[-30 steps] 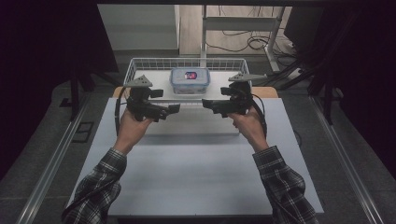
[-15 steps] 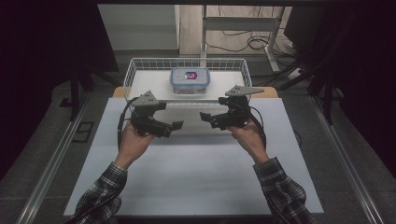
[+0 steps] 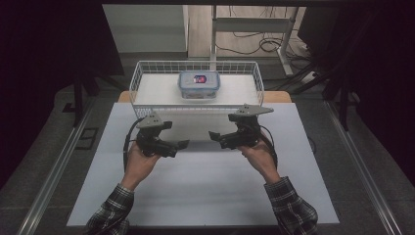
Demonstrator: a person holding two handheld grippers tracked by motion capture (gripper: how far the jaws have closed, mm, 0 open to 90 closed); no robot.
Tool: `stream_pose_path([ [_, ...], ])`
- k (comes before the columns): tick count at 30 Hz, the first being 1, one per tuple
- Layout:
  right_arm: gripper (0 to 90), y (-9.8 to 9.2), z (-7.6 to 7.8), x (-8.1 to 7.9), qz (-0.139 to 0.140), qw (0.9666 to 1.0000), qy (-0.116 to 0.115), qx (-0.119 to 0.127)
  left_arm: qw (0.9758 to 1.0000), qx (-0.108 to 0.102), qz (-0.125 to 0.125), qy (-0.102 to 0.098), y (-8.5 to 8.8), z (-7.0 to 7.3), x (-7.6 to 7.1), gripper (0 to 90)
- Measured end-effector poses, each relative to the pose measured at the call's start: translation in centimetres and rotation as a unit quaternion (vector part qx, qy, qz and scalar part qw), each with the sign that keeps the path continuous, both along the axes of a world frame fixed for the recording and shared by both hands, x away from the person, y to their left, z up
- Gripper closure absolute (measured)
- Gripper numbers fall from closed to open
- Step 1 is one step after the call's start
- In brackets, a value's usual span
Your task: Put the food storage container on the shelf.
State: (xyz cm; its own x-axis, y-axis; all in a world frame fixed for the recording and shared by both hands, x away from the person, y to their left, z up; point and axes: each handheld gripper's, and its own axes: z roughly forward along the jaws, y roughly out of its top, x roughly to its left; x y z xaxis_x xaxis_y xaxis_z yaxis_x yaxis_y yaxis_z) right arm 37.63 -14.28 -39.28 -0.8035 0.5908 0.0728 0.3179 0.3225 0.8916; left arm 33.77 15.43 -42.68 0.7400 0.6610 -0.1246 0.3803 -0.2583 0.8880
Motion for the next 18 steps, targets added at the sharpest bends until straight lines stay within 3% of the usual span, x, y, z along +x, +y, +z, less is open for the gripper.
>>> stream_pose_path([
  [4, 0.0, -0.3, -0.8, -0.4, -0.006, 1.0000, -0.005, -0.002, 0.9998, 0.018, 0.006, 0.000, 0.0, -0.7, -0.2, 3.7],
  [7, 0.0, -0.3, -1.2, -0.6, -0.007, 0.9999, -0.005, -0.010, 0.9999, 0.012, 0.004, 0.001, 0.0, -0.8, -0.6, 3.8],
  [18, 0.0, -0.7, -3.1, -2.2, -0.004, 0.9995, -0.008, -0.031, 0.9991, 0.041, 0.002, 0.007, -0.6, -1.9, -2.2, 1.5],
])
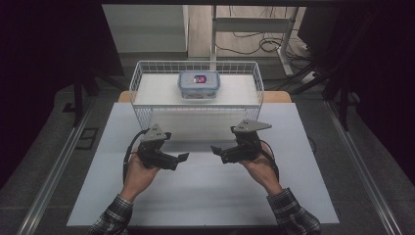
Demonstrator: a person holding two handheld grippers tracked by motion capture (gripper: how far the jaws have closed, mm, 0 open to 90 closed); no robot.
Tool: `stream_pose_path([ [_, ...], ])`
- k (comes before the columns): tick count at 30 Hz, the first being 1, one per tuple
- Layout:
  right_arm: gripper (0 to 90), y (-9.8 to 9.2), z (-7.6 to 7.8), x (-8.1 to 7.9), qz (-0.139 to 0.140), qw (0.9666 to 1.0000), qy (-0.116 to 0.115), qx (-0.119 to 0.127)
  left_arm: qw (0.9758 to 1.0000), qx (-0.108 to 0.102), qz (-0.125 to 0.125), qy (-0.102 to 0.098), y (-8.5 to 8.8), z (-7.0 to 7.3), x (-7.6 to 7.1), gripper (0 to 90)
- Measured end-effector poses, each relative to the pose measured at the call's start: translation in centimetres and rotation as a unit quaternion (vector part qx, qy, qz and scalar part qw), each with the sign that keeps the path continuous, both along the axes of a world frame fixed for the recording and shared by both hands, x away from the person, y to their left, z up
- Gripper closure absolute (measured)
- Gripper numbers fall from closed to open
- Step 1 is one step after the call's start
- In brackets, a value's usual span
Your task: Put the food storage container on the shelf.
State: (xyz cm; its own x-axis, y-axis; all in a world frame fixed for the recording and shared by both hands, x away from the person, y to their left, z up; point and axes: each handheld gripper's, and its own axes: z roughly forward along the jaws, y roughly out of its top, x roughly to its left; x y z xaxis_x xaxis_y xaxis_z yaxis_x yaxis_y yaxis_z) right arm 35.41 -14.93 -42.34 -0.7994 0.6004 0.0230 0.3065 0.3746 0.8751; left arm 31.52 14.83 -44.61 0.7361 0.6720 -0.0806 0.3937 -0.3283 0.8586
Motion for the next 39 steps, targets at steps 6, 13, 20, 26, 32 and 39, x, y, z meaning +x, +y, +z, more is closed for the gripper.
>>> stream_pose_path([
  [6, 0.0, -0.2, -1.0, -1.0, 0.008, 0.9999, 0.009, -0.002, 1.0000, 0.002, -0.003, 0.002, 0.3, -1.1, -1.0, 1.4],
  [13, 0.0, 0.1, -2.2, -2.1, 0.024, 0.9993, 0.026, -0.007, 1.0000, 0.002, -0.003, 0.003, 0.7, -2.0, -1.9, 1.4],
  [20, 0.0, -0.1, -2.7, -3.2, 0.031, 0.9992, 0.021, -0.015, 1.0000, -0.002, 0.000, 0.001, 1.0, -2.6, -2.8, 1.6],
  [26, 0.0, -0.6, -3.4, -4.0, 0.032, 0.9991, 0.021, -0.021, 0.9999, -0.009, -0.002, 0.014, 1.0, -3.5, -3.4, 2.8],
  [32, 0.0, -1.1, -4.3, -4.6, 0.029, 0.9986, 0.032, -0.029, 0.9997, 0.001, -0.007, 0.023, 0.8, -4.3, -4.0, 3.0],
  [39, 0.0, -2.1, -5.0, -5.4, 0.027, 0.9985, 0.036, -0.030, 0.9996, 0.009, -0.003, 0.025, 1.1, -5.0, -4.9, 3.5],
])
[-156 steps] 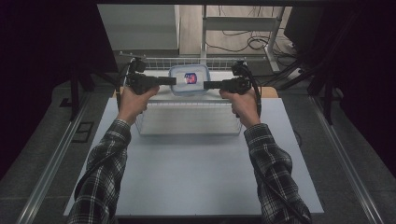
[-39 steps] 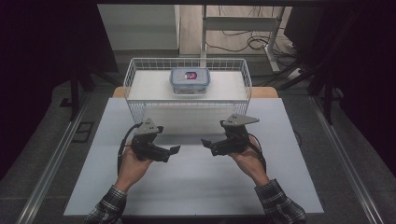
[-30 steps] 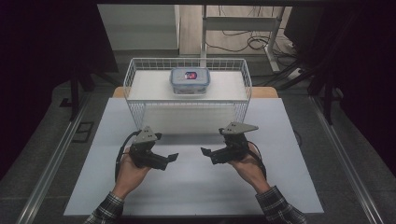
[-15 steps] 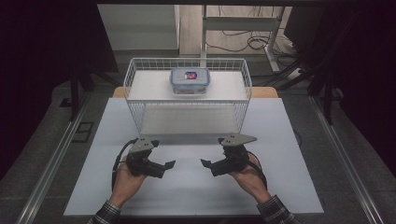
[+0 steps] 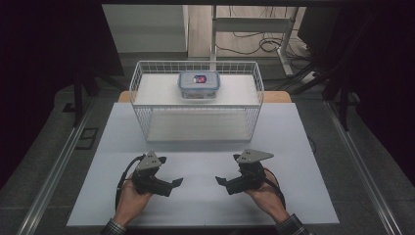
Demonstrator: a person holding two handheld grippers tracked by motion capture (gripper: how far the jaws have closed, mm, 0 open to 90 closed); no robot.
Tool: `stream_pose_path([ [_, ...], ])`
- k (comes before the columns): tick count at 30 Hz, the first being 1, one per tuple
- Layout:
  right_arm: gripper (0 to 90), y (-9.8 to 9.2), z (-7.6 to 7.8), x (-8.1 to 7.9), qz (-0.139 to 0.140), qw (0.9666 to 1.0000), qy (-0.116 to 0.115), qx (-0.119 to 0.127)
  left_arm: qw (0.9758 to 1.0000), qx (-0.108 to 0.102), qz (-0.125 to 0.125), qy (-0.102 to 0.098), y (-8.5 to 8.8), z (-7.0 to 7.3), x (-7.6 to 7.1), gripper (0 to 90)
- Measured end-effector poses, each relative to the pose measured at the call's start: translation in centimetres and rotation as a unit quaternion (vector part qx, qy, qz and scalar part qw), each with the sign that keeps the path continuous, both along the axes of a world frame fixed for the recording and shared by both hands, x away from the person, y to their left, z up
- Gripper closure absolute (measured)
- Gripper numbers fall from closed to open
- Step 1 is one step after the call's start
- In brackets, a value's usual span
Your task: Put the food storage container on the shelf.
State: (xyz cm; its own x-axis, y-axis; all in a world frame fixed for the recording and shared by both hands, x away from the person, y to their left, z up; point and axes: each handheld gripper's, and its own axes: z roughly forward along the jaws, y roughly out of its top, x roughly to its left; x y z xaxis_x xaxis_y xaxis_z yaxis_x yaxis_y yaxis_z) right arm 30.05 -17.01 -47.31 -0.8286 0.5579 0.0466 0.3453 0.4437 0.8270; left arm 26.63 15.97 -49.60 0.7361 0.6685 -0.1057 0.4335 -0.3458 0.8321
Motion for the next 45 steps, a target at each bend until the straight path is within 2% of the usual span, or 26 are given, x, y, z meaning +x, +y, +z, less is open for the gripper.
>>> stream_pose_path([
  [7, 0.0, -0.9, -0.5, -0.7, -0.005, 1.0000, 0.004, -0.006, 0.9999, 0.006, 0.008, -0.003, 0.6, -0.5, -0.9, 3.2],
  [13, 0.0, -1.7, -0.7, -1.4, -0.007, 0.9999, 0.004, -0.009, 0.9998, 0.013, 0.015, 0.005, 1.5, -1.1, -1.9, 3.0],
  [23, 0.0, -3.1, -1.1, -2.3, -0.020, 0.9997, 0.000, -0.016, 0.9992, 0.012, 0.036, 0.014, 3.4, -1.7, -3.3, 2.9],
  [27, 0.0, -3.8, -1.2, -2.7, -0.029, 0.9994, -0.001, -0.019, 0.9988, 0.014, 0.041, 0.021, 4.2, -1.9, -3.8, 2.9],
  [34, 0.0, -5.1, -1.4, -3.3, -0.044, 0.9987, -0.004, -0.026, 0.9979, 0.022, 0.056, 0.022, 5.5, -2.2, -4.9, 2.2],
  [45, 0.0, -7.0, -1.9, -4.2, -0.069, 0.9970, -0.002, -0.037, 0.9964, 0.022, 0.078, 0.026, 7.4, -2.6, -6.2, 2.0],
])
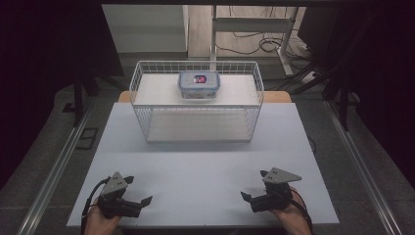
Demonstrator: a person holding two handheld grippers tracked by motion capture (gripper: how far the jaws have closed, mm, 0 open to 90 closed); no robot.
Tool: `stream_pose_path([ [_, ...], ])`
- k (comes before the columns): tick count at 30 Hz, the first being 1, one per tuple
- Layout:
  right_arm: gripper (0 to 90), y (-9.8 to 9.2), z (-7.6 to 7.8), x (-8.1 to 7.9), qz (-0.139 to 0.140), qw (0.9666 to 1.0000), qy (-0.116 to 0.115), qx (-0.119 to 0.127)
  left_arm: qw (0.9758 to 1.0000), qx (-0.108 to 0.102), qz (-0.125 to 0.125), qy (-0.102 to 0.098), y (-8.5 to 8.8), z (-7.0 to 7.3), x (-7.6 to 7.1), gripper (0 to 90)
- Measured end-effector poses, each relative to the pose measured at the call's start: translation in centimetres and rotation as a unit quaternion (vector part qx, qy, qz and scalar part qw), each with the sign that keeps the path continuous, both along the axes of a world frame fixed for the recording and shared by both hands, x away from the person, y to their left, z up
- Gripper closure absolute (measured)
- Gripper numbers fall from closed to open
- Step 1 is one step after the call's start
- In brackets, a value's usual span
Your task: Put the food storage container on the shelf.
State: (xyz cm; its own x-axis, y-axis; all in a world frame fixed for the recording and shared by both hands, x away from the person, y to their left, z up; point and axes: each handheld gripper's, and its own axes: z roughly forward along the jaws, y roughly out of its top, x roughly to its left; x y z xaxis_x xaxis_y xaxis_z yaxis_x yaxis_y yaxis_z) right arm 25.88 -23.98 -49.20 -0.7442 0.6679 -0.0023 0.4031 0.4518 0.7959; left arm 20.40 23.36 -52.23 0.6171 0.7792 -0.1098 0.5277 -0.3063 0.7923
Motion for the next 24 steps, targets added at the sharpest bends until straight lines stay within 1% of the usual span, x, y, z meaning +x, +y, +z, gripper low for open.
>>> stream_pose_path([
  [6, 0.0, -1.0, -0.1, -0.4, -0.014, 0.9999, -0.001, -0.002, 1.0000, 0.000, 0.006, 0.003, 0.5, -0.2, -0.5, 1.7],
  [10, 0.0, -2.0, -0.1, -0.6, -0.029, 0.9996, -0.002, 0.000, 0.9999, 0.001, 0.012, 0.004, 0.9, -0.4, -0.8, 1.4],
  [14, 0.0, -2.8, -0.4, -0.9, -0.040, 0.9992, 0.001, -0.003, 0.9998, 0.002, 0.020, 0.005, 1.4, -0.5, -1.1, 1.3],
  [16, 0.0, -3.1, -0.7, -1.1, -0.044, 0.9990, 0.005, -0.005, 0.9997, 0.004, 0.024, 0.007, 1.6, -0.6, -1.2, 1.3],
  [19, 0.0, -3.4, -1.0, -1.2, -0.046, 0.9988, 0.017, -0.009, 0.9995, 0.010, 0.028, 0.011, 1.9, -0.8, -1.3, 1.1],
  [22, 0.0, -3.5, -1.3, -1.4, -0.044, 0.9985, 0.026, -0.021, 0.9992, 0.020, 0.030, 0.016, 2.0, -1.1, -1.4, 0.7],
  [23, 0.0, -3.6, -1.3, -1.4, -0.043, 0.9983, 0.029, -0.025, 0.9992, 0.021, 0.030, 0.018, 2.0, -1.2, -1.4, 0.6],
  [24, 0.0, -3.6, -1.4, -1.4, -0.044, 0.9982, 0.032, -0.026, 0.9989, 0.025, 0.030, 0.025, 2.0, -1.3, -1.4, 0.5],
])
